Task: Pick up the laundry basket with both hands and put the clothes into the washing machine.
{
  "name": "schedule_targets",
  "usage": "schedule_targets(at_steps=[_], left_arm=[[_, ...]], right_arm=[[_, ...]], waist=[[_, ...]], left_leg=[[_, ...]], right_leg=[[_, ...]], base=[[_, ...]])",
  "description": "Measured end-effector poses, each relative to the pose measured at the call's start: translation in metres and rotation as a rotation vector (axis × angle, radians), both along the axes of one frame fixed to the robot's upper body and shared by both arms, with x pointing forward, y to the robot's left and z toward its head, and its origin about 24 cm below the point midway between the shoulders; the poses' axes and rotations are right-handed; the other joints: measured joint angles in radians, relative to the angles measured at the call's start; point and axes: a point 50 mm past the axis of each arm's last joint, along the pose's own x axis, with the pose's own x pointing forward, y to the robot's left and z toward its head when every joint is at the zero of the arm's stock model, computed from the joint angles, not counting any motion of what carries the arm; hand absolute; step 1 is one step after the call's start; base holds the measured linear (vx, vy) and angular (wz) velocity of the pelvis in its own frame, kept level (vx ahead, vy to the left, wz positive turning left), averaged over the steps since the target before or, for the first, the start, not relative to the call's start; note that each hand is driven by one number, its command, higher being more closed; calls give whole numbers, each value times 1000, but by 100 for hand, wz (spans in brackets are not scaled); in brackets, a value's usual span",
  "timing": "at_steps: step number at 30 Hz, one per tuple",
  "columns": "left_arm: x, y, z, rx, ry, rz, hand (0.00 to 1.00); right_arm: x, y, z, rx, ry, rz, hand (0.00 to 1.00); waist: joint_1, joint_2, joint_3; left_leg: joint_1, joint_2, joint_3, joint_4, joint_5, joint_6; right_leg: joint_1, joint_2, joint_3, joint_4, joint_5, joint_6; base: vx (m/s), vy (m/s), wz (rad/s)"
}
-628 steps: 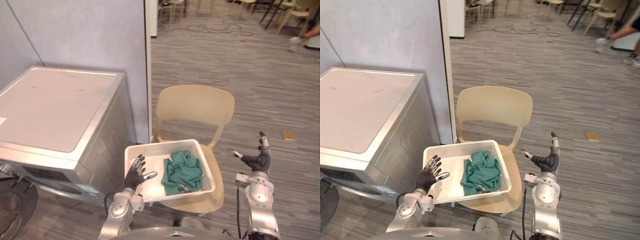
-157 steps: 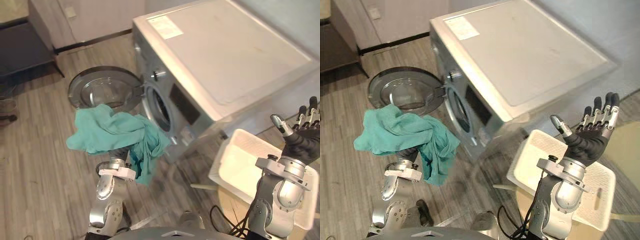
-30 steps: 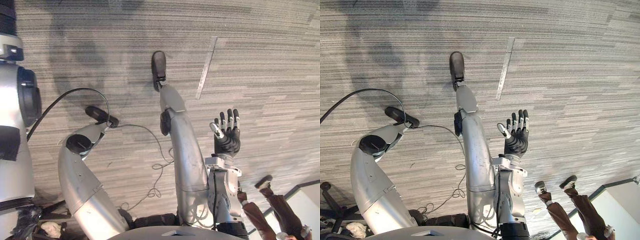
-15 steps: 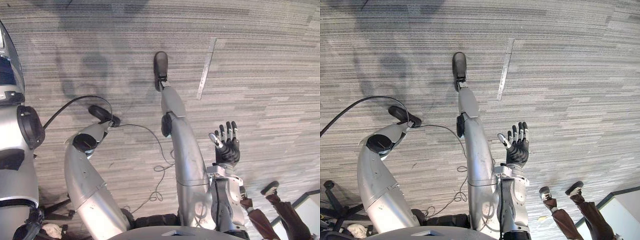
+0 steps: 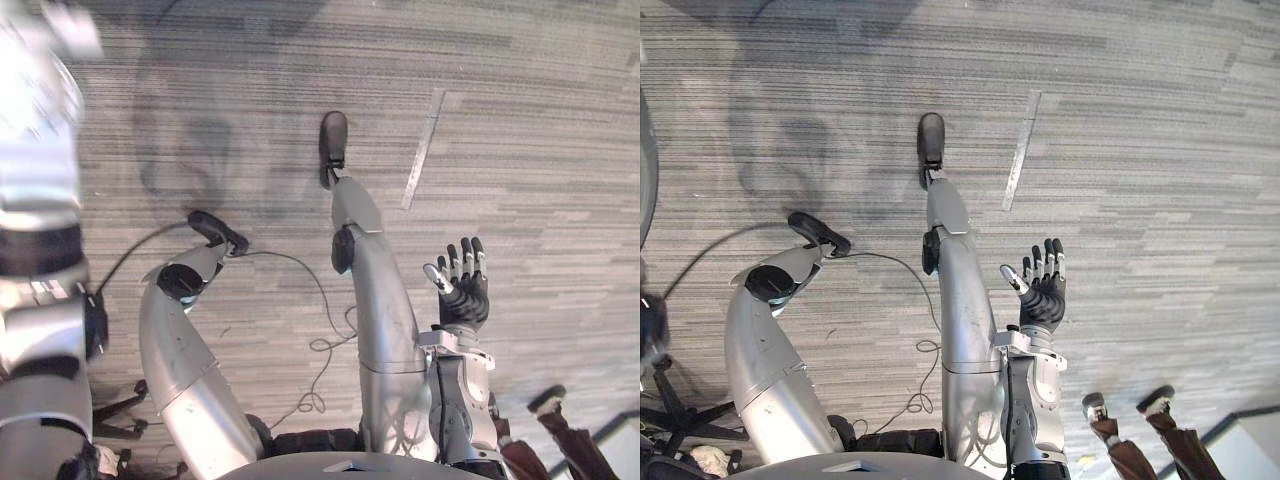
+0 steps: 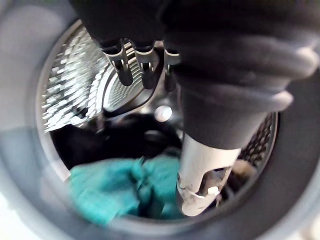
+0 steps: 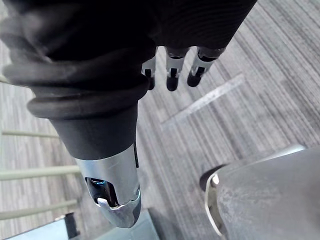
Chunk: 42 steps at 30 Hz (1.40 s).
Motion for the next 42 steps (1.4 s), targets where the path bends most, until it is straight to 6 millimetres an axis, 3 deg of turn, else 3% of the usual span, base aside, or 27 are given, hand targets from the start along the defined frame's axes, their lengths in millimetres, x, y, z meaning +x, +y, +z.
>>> schedule_targets(at_steps=[1,3,4,6,9,10,11,12,14,15,18,20,22,25,26,28,29,30,32,34,35,37,38,39,40,41,42], left_arm=[[4,-2,-18,-25,56,-23,0],[13,-19,-85,-137,273,-128,0],[13,-25,-100,-165,320,-154,0],[7,-61,-148,-223,480,-300,0],[-7,-98,-181,-315,599,-490,0],[-10,-105,-186,-331,621,-530,0],[-15,-116,-198,-339,670,-590,0],[-19,-123,-213,-363,738,-638,0],[-23,-128,-242,-440,860,-673,0],[-26,-130,-263,-490,945,-684,0],[-37,-126,-297,-598,1081,-680,0],[-46,-120,-318,-648,1155,-652,0],[-56,-110,-340,-688,1235,-595,0],[-80,-91,-372,-759,1349,-485,0],[-86,-85,-380,-766,1378,-453,0],[-91,-77,-384,-761,1401,-420,0],[-90,-70,-385,-756,1398,-400,0],[-89,-59,-387,-773,1398,-355,0],[-89,-50,-386,-777,1390,-324,0],[-86,-34,-381,-806,1340,-280,0],[-84,-26,-374,-871,1276,-268,0],[-78,-14,-357,-948,1145,-258,0],[-76,-7,-345,-960,1076,-257,0],[-74,0,-328,-983,972,-264,0],[-72,6,-304,-997,836,-284,0],[-72,7,-300,-994,810,-287,0],[-74,14,-280,-988,694,-291,0]], right_arm=[[0,-1,0,-11,1,-5,0],[6,-1,0,-61,26,-24,0],[9,-1,0,-65,29,-22,0],[19,6,-1,-93,53,1,0],[25,18,-16,-115,141,46,0],[26,20,-19,-124,159,53,0],[25,20,-23,-151,178,53,0],[25,19,-30,-166,215,60,0],[20,14,-49,-227,311,69,0],[12,9,-67,-265,404,77,0],[-19,-1,-105,-333,615,94,0],[-38,-8,-127,-369,740,106,0],[-55,-19,-147,-396,861,119,0],[-73,-36,-161,-371,964,68,0],[-80,-40,-166,-352,1000,51,0],[-89,-43,-173,-330,1053,52,0],[-92,-42,-177,-315,1082,52,0],[-96,-43,-182,-311,1126,58,0],[-101,-44,-186,-328,1159,67,0],[-110,-46,-191,-333,1221,74,0],[-107,-48,-191,-331,1222,68,0],[-109,-49,-193,-320,1236,64,0],[-114,-47,-195,-312,1254,67,0],[-118,-45,-197,-305,1271,73,0],[-122,-46,-199,-292,1288,70,0],[-123,-46,-199,-291,1290,70,0],[-126,-46,-200,-292,1297,75,0]], waist=[[3,0,0],[13,0,0],[16,0,0],[28,1,-1],[40,13,-7],[40,20,-10],[36,26,-15],[59,27,-21],[53,44,-50],[49,44,-85],[55,38,-182],[39,36,-258],[31,37,-322],[14,47,-381],[12,59,-409],[6,51,-436],[10,50,-447],[16,30,-450],[15,30,-451],[13,38,-467],[13,52,-473],[8,52,-474],[14,43,-479],[20,35,-496],[20,37,-517],[20,38,-522],[35,39,-540]], left_leg=[[8,-6,0,-5,2,-2],[58,-21,2,-25,10,-7],[79,-24,3,-32,12,-8],[173,-46,14,-69,23,-13],[314,-62,32,-156,51,-10],[344,-58,36,-178,59,-3],[408,-71,34,-194,65,-8],[478,-79,22,-219,69,-26],[584,-105,23,-305,100,-35],[651,-135,25,-376,131,-39],[805,-185,16,-503,171,-56],[860,-213,-3,-543,180,-48],[887,-214,-74,-445,151,-40],[980,-228,-193,-380,116,-101],[1023,-279,-224,-450,78,-146],[1052,-327,-227,-542,30,-141],[1061,-354,-224,-577,-17,-118],[1046,-387,-214,-558,-28,-100],[1043,-401,-211,-536,-43,-86],[1027,-411,-207,-526,-53,-68],[1035,-405,-205,-571,-27,-49],[1072,-410,-219,-649,19,-56],[1095,-417,-233,-669,25,-66],[1108,-420,-256,-684,31,-75],[1121,-420,-284,-730,60,-80],[1123,-419,-288,-741,67,-82],[1134,-419,-294,-786,95,-84]], right_leg=[[5,-3,0,0,-7,-4],[50,-14,-2,-7,-12,-4],[69,-16,-2,-10,-13,-5],[160,-23,-3,-36,-12,-4],[328,-30,-52,-154,-15,0],[351,-34,-62,-131,-37,-13],[400,-53,-82,-10,-96,-50],[478,-47,-87,-32,-117,-45],[596,-50,-108,-91,-124,-43],[661,-60,-119,-128,-123,-41],[810,-74,-146,-181,-133,-33],[878,-94,-162,-216,-146,-33],[938,-96,-167,-262,-134,-21],[1013,-100,-145,-325,-105,21],[1032,-101,-123,-366,-75,48],[1066,-115,-109,-476,2,71],[1069,-125,-108,-531,59,75],[1084,-152,-97,-589,115,72],[1096,-166,-94,-602,123,66],[1098,-174,-111,-601,80,0],[1089,-167,-117,-579,-23,-11],[1051,-155,-102,-322,-52,9],[1081,-144,-116,-294,-118,21],[1112,-145,-133,-310,-144,37],[1155,-135,-167,-373,-136,40],[1161,-133,-172,-387,-131,41],[1185,-120,-184,-454,-99,40]], base=[[-31,-11,13],[-29,-5,7],[0,0,0],[-34,17,-1],[-52,33,-16],[21,0,6],[74,-19,9],[64,-35,9],[52,-30,18],[78,-16,39],[100,-2,27],[120,25,28],[138,68,0],[100,180,-29],[10,252,-9],[-51,282,11],[-144,340,12],[-159,347,3],[-123,203,-3],[-110,142,7],[-8,21,10],[31,18,18],[64,11,31],[84,-32,55],[80,-58,51],[96,-76,46],[108,-97,2]])
